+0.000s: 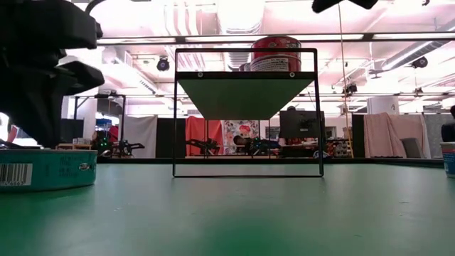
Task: Stack canned seafood by type on shelf
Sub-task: Stack the light blue tuna can on top of the light blue can on the shelf
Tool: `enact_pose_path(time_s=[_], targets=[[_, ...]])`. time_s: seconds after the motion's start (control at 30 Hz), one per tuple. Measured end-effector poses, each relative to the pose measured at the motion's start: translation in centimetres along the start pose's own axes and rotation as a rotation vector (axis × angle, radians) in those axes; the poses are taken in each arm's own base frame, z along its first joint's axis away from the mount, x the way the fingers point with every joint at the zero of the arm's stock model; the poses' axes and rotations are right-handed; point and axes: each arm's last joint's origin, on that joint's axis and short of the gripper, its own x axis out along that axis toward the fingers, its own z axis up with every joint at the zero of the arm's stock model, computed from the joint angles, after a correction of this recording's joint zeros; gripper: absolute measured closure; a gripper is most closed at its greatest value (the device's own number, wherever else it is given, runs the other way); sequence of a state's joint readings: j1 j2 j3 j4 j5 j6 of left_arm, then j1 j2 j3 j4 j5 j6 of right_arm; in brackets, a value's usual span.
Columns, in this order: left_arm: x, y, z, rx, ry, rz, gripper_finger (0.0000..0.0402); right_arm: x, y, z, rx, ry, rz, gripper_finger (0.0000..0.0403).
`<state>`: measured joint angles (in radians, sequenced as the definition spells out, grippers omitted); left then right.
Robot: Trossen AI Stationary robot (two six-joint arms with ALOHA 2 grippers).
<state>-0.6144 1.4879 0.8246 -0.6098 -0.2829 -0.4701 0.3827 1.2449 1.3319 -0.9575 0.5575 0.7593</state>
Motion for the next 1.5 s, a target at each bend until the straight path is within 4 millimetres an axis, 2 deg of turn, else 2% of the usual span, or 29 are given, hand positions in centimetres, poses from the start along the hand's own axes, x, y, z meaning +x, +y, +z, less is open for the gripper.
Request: enact_pose_path(time_s=[0.13, 0.23, 0.47, 0.67, 0.87, 1.27, 1.5], targets=[[-0.6, -0.2, 0.1, 0.080, -0.015, 0.053, 0.0401, -0.7, 1.1, -0.6, 0.048, 0.016, 0.070, 0.0394], [-1.3, -0.3, -0.1, 0.133, -0.025, 0.107, 0.0401, -1.0, 1.9, -1.7, 0.101, 0.091, 0.156, 0.0394], [-2.9, -0.5, -1.3, 0.192, -0.024, 0.143, 0.0401, -0.8, 4.1, -4.0, 0.307, 0.140, 0.302, 0.0394], [-3.3, -1.4, -2.3, 0.228, -0.024, 0.124, 0.0402, 2.0, 6.7, -6.6, 0.424, 0.181, 0.382, 0.0394], [-3.6, -2.6, -3.2, 0.247, -0.048, 0.093, 0.0401, 5.4, 10.0, -8.0, 0.461, 0.178, 0.435, 0.0394], [-2.2, -3.3, -4.5, 0.266, -0.104, 0.051, 0.0401, 10.2, 15.6, -8.2, 0.461, 0.181, 0.396, 0.0394], [-2.3, -3.4, -4.5, 0.317, -0.116, 0.060, 0.0401, 14.1, 16.6, -7.6, 0.498, 0.183, 0.335, 0.0394]])
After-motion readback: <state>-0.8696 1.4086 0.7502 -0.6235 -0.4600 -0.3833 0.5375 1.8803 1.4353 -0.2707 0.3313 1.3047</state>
